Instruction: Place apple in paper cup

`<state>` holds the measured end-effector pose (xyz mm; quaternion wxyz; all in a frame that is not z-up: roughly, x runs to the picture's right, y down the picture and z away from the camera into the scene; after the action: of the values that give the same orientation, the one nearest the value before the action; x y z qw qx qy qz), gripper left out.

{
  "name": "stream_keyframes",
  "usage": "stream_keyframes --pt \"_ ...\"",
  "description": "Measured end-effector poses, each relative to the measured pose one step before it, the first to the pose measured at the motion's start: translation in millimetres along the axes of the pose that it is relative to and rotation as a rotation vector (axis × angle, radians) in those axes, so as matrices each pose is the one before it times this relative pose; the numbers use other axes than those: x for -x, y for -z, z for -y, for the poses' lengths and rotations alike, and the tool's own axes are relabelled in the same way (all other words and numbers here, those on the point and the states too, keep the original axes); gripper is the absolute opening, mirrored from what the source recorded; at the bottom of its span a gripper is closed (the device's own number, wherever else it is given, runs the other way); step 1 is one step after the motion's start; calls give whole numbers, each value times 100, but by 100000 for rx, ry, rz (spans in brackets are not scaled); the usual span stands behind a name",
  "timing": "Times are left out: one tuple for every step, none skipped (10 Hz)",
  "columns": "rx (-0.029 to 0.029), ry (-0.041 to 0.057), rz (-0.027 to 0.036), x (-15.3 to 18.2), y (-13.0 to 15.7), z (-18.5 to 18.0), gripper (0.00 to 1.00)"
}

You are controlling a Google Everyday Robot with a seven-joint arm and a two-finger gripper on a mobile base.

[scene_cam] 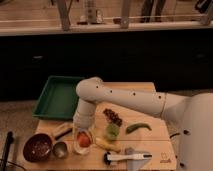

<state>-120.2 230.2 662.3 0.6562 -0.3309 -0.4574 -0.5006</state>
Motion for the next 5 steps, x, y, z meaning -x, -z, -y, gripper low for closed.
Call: stream_keyframes --pt "176 332 261 22 -3 136 59" --pt "156 -182 82 -12 69 -141 70" --pt "312 121 49 67 10 -22 78" --pt "326 284 26 97 -11 44 80" --pt "261 251 -72 130 73 -44 80"
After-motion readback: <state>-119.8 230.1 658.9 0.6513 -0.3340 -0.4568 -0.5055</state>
